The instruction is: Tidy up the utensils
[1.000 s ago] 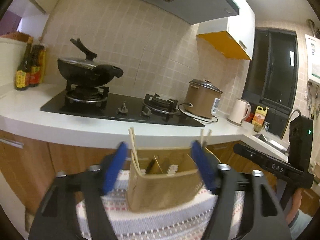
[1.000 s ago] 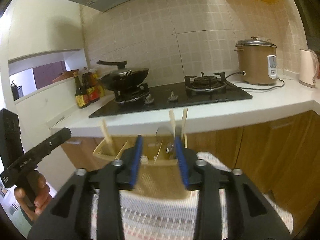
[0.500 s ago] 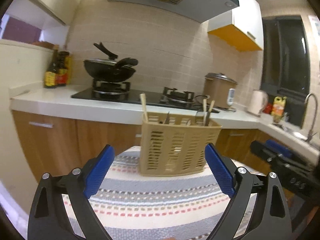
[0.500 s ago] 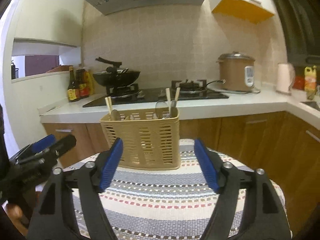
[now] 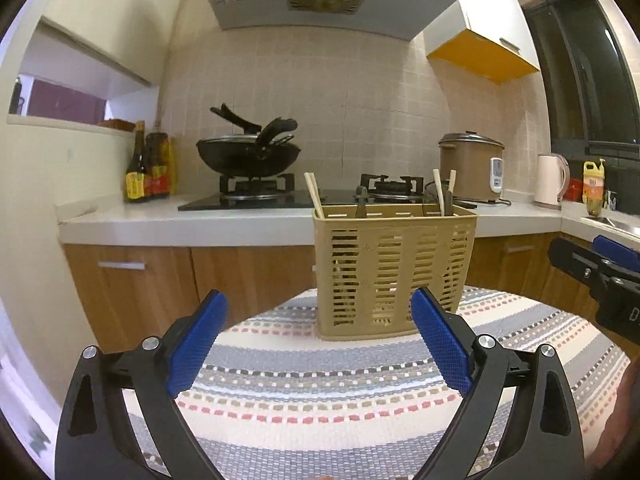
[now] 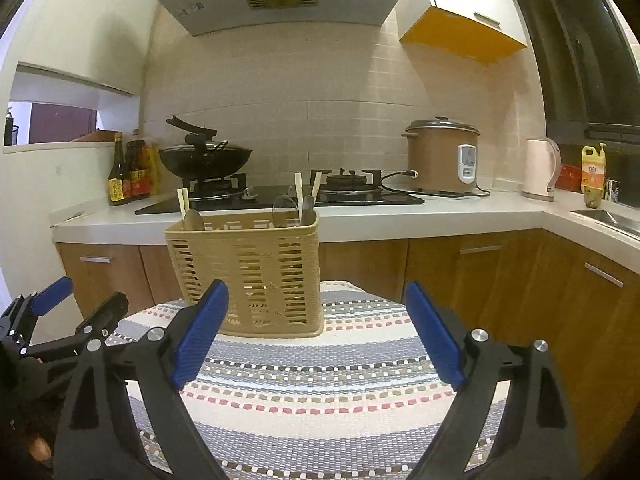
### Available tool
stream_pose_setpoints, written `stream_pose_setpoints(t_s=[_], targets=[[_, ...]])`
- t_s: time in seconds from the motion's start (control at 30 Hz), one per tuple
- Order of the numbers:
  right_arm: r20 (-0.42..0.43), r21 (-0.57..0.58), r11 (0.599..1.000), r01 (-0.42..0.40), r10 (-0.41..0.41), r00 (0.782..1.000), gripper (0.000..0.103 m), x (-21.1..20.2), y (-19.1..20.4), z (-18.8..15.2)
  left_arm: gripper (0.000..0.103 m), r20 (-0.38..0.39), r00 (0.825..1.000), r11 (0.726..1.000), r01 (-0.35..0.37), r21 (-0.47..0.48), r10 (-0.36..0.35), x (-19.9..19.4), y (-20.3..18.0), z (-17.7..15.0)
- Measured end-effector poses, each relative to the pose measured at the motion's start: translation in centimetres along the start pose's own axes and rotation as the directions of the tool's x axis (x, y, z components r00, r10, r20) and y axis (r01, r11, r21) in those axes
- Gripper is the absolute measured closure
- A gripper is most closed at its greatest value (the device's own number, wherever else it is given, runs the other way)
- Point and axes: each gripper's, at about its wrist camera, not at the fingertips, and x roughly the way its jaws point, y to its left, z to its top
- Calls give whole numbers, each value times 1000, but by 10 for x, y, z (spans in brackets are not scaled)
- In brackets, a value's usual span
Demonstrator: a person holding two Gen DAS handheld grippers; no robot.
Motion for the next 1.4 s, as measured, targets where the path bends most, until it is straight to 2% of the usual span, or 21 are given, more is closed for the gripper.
stream_pose_setpoints(t_s=[0.1, 0.27, 0.5, 0.6, 0.97, 1.1, 1.4], targets=[[7, 0, 1000, 3, -3, 1000, 13, -2, 0, 0, 8, 9, 1000, 1000, -14, 1, 14, -2, 1, 1], [2, -26, 1000, 8, -8, 1000, 12, -1, 6, -2, 8, 3, 999, 999, -34, -10, 34, -1, 5, 1], [0, -52, 999, 11, -11, 1000, 9, -2, 11, -4, 8, -4, 1000, 1000, -27, -11, 27, 1, 5, 1], [-5, -51, 999, 7, -8, 1000, 9, -2, 11, -5, 8, -46, 999, 1000, 6, -13, -7, 7, 5, -1], [-22, -39, 999, 2, -3, 1000, 9, 1, 9, -5, 8, -59, 998, 1000, 5, -19, -6, 7, 4, -3], [-20, -49, 999, 2, -3, 1000, 9, 0, 11, -6, 8, -90, 996, 999, 17, -32, -20, 11, 5, -4], [-24, -38, 999, 1, -2, 1000, 8, 0, 10, -6, 8, -83, 996, 999, 10, -45, -14, 10, 8, -3]])
